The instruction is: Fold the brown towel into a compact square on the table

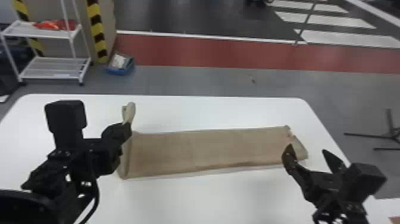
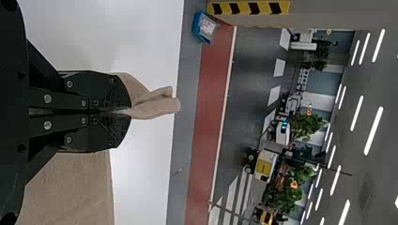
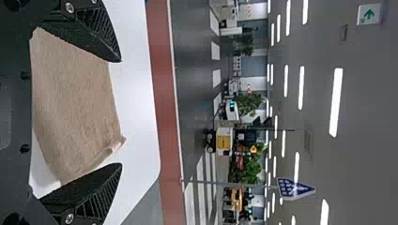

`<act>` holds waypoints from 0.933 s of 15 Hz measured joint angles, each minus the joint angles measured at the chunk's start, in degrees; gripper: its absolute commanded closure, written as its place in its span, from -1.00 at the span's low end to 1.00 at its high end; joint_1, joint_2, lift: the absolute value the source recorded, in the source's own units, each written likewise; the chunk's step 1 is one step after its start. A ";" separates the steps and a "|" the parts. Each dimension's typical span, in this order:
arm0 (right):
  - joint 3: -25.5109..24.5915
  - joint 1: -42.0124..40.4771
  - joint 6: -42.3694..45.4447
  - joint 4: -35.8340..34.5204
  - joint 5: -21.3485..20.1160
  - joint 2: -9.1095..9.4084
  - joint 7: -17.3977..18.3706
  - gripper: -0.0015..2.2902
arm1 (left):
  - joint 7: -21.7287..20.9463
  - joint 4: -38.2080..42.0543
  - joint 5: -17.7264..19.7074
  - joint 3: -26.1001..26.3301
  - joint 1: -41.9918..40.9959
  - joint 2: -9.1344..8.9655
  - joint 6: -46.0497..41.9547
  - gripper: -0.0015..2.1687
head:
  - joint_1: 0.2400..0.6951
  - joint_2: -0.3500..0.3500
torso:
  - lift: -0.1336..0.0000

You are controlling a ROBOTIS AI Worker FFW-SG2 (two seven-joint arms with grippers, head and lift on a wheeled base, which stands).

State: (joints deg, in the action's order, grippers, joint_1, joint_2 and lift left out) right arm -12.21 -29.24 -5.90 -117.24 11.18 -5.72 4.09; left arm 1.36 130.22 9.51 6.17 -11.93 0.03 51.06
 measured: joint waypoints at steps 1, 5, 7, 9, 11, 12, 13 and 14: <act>-1.41 0.76 -1.70 0.59 0.67 -0.52 0.26 -0.92 | 2.05 -0.63 -1.74 3.74 0.29 -0.01 -0.09 0.65 | 1.00 -0.90 | -0.65; -7.23 3.79 -5.52 5.34 5.92 -2.97 -0.04 -0.92 | 10.48 -14.02 -5.08 18.26 8.07 -0.03 -4.54 0.60 | 1.00 -1.00 | -0.65; -7.74 5.17 -5.44 7.83 6.45 -3.60 -0.42 -0.92 | 10.69 -20.70 -5.62 20.98 10.57 -0.03 -8.13 -0.78 | 1.00 -1.00 | -0.65; -7.84 6.52 -5.39 9.91 6.48 -3.73 -0.58 -0.92 | 8.78 -24.01 -5.02 21.65 11.19 -0.03 -10.29 -1.00 | 1.00 -1.00 | -0.65; -7.13 7.39 -5.60 10.55 6.37 -3.53 -0.62 -0.92 | 8.43 -24.78 -5.29 21.56 11.26 -0.03 -12.18 -0.97 | 1.00 -1.00 | -0.65; -6.41 7.75 -5.75 10.54 6.22 -3.36 -0.65 -0.92 | 8.42 -24.87 -5.64 21.16 10.95 -0.03 -13.41 -0.97 | 1.00 -1.00 | -0.65; -5.21 8.29 -6.18 10.40 5.90 -3.21 -0.67 -0.92 | 7.59 -24.85 -5.73 20.03 9.99 -0.03 -15.18 -0.97 | 1.00 -1.00 | -0.65; -4.24 8.80 -6.77 10.31 5.62 -3.14 -0.67 -0.92 | 7.02 -24.51 -5.73 19.16 9.12 -0.03 -16.64 -0.97 | 1.00 -1.00 | -0.65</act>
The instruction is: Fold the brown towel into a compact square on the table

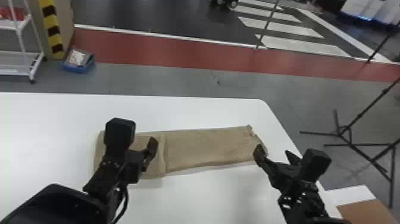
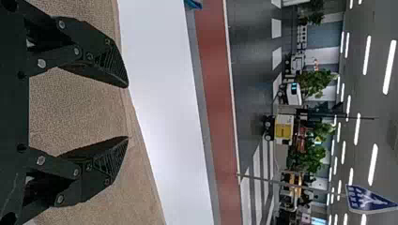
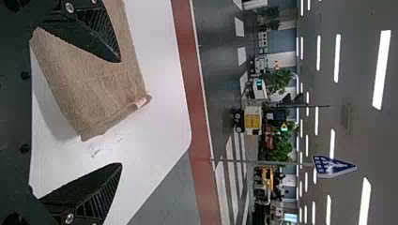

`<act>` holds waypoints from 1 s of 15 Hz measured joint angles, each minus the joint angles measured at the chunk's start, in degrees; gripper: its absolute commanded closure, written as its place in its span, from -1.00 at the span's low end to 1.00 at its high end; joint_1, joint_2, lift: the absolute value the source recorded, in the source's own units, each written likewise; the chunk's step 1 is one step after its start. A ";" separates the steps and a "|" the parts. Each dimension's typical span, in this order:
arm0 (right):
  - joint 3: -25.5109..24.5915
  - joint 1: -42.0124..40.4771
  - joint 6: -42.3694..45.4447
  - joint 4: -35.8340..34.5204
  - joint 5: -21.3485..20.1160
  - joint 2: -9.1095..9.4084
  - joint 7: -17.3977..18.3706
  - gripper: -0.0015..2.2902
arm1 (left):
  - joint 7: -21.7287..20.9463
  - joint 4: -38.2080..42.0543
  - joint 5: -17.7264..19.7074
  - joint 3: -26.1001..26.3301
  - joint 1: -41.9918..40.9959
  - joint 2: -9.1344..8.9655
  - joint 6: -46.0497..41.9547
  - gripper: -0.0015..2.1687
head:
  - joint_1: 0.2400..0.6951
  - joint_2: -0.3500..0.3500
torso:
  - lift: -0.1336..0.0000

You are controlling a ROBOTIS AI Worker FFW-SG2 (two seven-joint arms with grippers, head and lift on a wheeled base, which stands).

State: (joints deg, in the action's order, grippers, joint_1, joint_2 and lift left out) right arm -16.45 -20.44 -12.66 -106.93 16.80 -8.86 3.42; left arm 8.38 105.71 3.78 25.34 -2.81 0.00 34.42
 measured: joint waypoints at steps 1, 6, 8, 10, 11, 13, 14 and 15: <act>0.99 0.55 -0.79 -0.05 -0.21 0.04 -0.09 -0.91 | -0.16 0.55 -0.11 -0.83 -0.89 0.00 -1.07 -0.97 | 1.00 -1.00 | -0.65; 9.40 4.19 -7.53 -0.59 -0.35 1.01 -8.73 -0.83 | -0.21 5.98 -1.79 -11.46 -10.05 0.21 -15.28 -0.97 | 1.00 -0.57 | -0.65; 14.09 5.97 -9.61 0.40 -0.82 1.40 -10.85 -0.82 | -0.19 7.60 -1.84 -17.01 -13.67 0.54 -21.46 -0.97 | 1.00 -0.26 | -0.65; 17.34 6.91 -10.56 1.51 -1.33 1.75 -11.11 -0.74 | -0.35 8.30 -1.90 -20.67 -16.03 0.69 -26.08 -0.97 | 1.00 -0.03 | -0.65; 18.09 7.03 -10.64 1.85 -1.40 1.84 -11.08 -0.71 | -0.75 8.01 -2.22 -21.21 -16.35 0.95 -27.35 -0.97 | 1.00 0.04 | -0.65; 18.93 7.12 -10.67 2.33 -1.40 1.99 -11.03 -0.63 | -1.36 6.53 -2.80 -21.19 -16.63 1.70 -30.64 -0.97 | 1.00 0.11 | -0.65; 19.26 7.28 -10.68 2.62 -1.40 2.05 -11.01 -0.58 | -1.68 5.89 -2.98 -21.06 -16.67 2.04 -31.69 -0.97 | 1.00 0.12 | -0.65; 19.64 7.60 -10.68 3.04 -1.41 2.11 -11.04 -0.58 | -1.89 5.32 -3.21 -20.98 -16.65 2.26 -32.26 -0.97 | 1.00 0.12 | -0.65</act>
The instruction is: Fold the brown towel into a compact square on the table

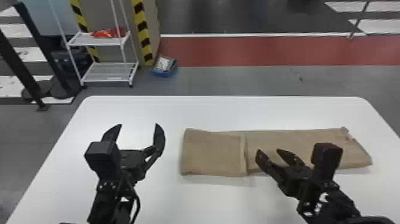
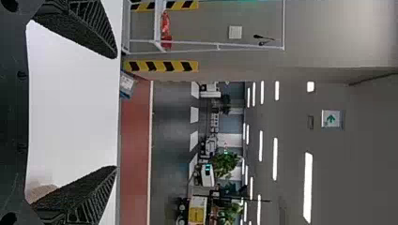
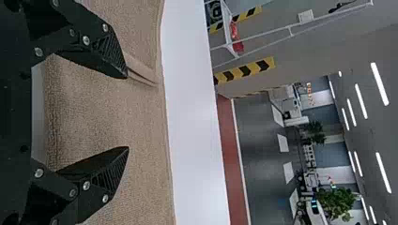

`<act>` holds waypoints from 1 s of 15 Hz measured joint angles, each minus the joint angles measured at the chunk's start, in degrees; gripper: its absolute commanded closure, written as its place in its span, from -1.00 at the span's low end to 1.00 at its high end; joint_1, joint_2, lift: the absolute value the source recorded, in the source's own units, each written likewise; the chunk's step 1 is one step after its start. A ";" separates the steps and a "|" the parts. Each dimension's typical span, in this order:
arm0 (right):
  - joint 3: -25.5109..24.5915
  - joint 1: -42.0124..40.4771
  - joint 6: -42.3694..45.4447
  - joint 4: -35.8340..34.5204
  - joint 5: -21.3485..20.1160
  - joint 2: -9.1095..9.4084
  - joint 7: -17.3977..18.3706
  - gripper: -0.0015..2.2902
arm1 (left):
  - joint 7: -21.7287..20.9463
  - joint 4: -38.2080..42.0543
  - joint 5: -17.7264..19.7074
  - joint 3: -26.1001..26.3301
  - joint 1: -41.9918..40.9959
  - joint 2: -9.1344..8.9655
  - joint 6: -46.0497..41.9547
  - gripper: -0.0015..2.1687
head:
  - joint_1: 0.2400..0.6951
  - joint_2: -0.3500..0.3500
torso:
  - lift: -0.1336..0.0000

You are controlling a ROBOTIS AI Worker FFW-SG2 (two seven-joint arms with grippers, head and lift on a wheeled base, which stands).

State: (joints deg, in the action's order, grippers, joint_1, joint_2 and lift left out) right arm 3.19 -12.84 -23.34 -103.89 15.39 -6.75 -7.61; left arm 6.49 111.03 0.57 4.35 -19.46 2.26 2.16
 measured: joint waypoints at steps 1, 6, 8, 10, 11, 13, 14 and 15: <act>0.39 0.31 0.00 0.34 -0.01 0.04 -0.01 -0.58 | -0.15 -0.50 -0.18 0.00 0.20 0.13 -0.21 -0.97 | 1.00 0.14 | -0.65; 1.91 2.63 -0.41 2.07 0.57 0.15 -0.60 -0.51 | -1.17 -2.48 -0.31 -0.32 1.55 0.57 -0.38 -0.97 | 1.00 0.20 | -0.65; 2.59 4.23 -1.50 3.63 1.08 0.18 -1.69 -0.49 | -1.49 -3.10 -0.33 -0.28 1.68 0.66 -0.30 -0.97 | 1.00 0.22 | -0.65; 3.18 5.85 -3.23 5.26 1.32 0.29 -3.14 -0.49 | -1.57 -3.74 -0.44 0.00 1.84 0.76 -0.25 -0.97 | 1.00 0.24 | -0.65; 3.41 6.34 -3.94 5.68 1.34 0.32 -3.29 -0.49 | -1.57 -4.05 -0.57 0.14 2.04 0.82 -0.18 -0.97 | 1.00 0.25 | -0.65; 3.89 7.20 -6.00 6.02 1.35 0.33 -3.30 -0.49 | -1.49 -4.36 -0.80 0.31 2.28 0.89 0.03 -0.97 | 1.00 0.27 | -0.65; 4.12 7.54 -6.77 6.05 1.33 0.33 -3.28 -0.48 | -1.48 -4.40 -0.91 0.38 2.31 0.90 0.06 -0.97 | 1.00 0.27 | -0.65; 4.35 7.75 -7.32 6.05 1.29 0.33 -3.31 -0.46 | -1.48 -4.41 -1.02 0.48 2.32 0.91 0.08 -0.97 | 1.00 0.28 | -0.65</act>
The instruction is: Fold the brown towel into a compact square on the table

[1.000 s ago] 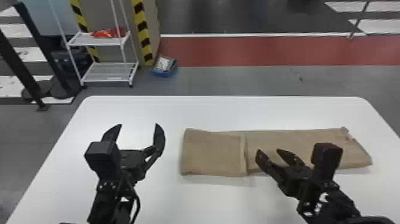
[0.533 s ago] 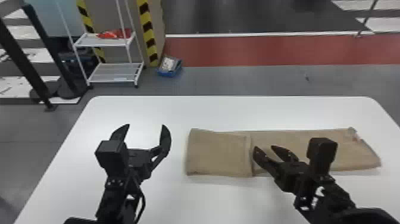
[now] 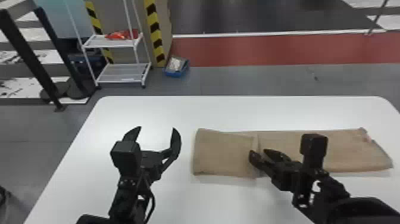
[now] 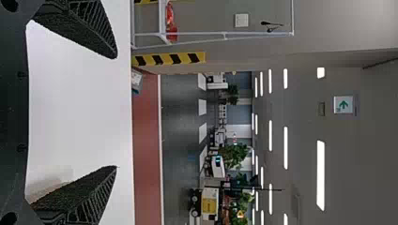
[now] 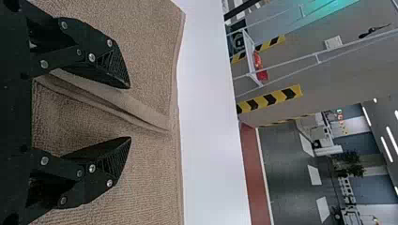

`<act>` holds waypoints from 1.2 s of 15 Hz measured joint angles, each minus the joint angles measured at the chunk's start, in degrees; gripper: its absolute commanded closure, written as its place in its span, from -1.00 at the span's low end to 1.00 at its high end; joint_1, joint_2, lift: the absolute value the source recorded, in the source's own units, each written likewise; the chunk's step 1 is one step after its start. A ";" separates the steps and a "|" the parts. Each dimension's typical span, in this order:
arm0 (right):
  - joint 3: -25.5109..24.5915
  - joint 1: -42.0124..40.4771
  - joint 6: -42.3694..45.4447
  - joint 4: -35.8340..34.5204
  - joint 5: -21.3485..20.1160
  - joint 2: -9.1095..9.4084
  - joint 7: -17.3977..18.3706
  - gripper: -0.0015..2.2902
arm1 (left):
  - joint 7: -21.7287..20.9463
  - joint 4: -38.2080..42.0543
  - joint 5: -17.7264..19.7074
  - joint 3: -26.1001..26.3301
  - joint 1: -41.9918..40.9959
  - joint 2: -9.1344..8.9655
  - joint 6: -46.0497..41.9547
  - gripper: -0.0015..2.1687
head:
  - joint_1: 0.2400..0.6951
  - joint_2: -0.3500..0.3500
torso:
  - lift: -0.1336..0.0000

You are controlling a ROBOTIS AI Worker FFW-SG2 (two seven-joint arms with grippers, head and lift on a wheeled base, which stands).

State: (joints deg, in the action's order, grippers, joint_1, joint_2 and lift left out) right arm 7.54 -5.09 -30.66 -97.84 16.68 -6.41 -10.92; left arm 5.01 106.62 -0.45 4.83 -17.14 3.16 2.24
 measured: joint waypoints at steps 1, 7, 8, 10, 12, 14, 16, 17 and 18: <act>0.29 0.16 -0.41 -0.01 -0.09 0.00 -0.16 -0.27 | -0.01 -0.01 -0.05 0.07 -0.01 0.01 0.01 -0.97 | 1.00 0.29 | -0.65; 1.20 0.43 -2.76 -1.03 -0.27 0.00 -0.33 0.00 | -0.01 0.09 -0.08 0.12 -0.37 0.50 -0.03 -0.97 | 1.00 0.33 | -0.65; 1.25 0.43 -2.97 -1.33 -0.27 0.00 -0.34 0.03 | -0.01 0.13 -0.08 0.10 -0.42 0.52 -0.09 -0.97 | 1.00 0.33 | -0.65; 1.31 0.44 -3.04 -2.02 -0.32 0.00 -0.60 0.16 | -0.01 0.17 -0.08 0.13 -0.44 0.52 -0.15 -0.97 | 1.00 0.34 | -0.65; 1.14 0.61 -3.11 -2.54 0.01 0.00 -1.30 0.16 | -0.01 0.17 -0.07 0.18 -0.44 0.53 -0.15 -0.97 | 1.00 0.34 | -0.65; 0.43 0.51 -2.49 -4.92 0.57 -0.03 -2.51 0.16 | 0.00 0.13 -0.07 0.13 -0.44 0.53 -0.13 -0.97 | 1.00 0.35 | -0.65; -3.19 -0.54 -5.05 -10.62 2.25 -0.21 -4.45 0.16 | 0.11 0.12 -0.05 -0.08 -0.44 0.53 -0.04 -0.97 | 1.00 0.31 | -0.65; -6.06 -0.56 -8.67 -12.87 3.19 -0.32 -5.35 0.16 | 0.16 0.18 -0.02 -0.23 -0.43 0.53 -0.01 -0.97 | 1.00 0.27 | -0.65; -9.93 0.36 -14.21 -14.57 3.98 -0.66 -6.42 0.16 | 0.18 0.39 0.00 -0.48 -0.43 0.53 0.00 -0.97 | 1.00 0.21 | -0.65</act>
State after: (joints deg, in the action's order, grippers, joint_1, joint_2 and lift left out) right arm -2.39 -4.72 -44.87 -112.41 20.66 -7.08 -17.35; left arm 5.19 107.01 -0.45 4.35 -17.57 3.69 2.24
